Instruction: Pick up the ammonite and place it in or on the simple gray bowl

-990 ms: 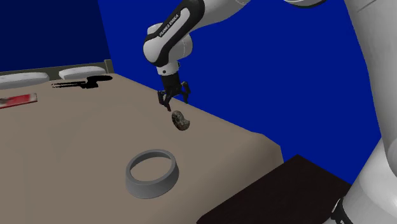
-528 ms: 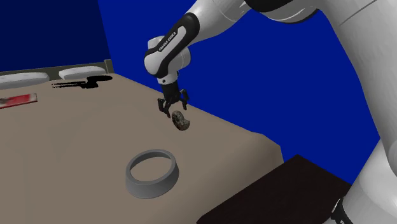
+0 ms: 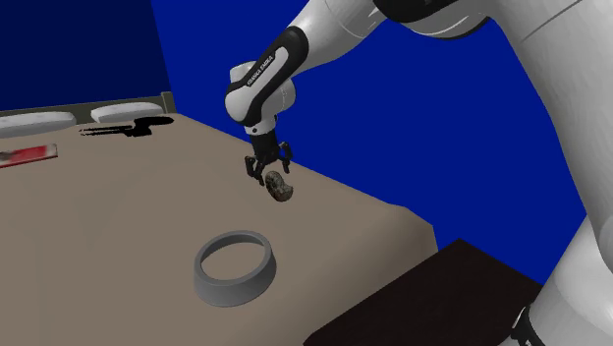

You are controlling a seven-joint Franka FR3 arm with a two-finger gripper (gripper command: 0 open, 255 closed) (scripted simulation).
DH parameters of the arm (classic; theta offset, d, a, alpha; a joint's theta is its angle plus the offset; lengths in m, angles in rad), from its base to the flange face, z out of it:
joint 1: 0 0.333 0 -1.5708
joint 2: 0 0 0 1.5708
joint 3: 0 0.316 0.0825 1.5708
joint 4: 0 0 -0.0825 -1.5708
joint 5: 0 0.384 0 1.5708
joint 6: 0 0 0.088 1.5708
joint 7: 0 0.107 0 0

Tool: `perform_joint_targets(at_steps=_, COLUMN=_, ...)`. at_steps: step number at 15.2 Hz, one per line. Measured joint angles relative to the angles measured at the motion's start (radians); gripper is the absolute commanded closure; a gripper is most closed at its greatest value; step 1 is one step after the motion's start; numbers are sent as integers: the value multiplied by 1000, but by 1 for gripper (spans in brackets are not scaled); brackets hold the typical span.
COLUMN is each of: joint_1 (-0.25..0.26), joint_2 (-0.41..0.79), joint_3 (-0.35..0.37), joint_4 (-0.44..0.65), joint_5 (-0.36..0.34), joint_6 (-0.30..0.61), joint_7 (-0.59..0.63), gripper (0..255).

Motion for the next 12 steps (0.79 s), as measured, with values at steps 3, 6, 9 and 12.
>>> perform_joint_targets(at_steps=3, joint_1=0, joint_2=0, joint_3=0, joint_4=0, joint_5=0, joint_6=0, joint_7=0, gripper=255)
perform_joint_targets(at_steps=6, joint_1=0, joint_2=-1, joint_3=0, joint_4=0, joint_5=0, joint_6=0, joint_7=0, gripper=255)
perform_joint_targets(at_steps=9, joint_1=0, joint_2=-2, joint_3=1, joint_4=0, joint_5=0, joint_6=0, joint_7=0, gripper=255)
perform_joint_targets(at_steps=12, joint_1=0, joint_2=-1, joint_3=1, joint_4=1, joint_5=0, joint_6=0, joint_7=0, gripper=255)
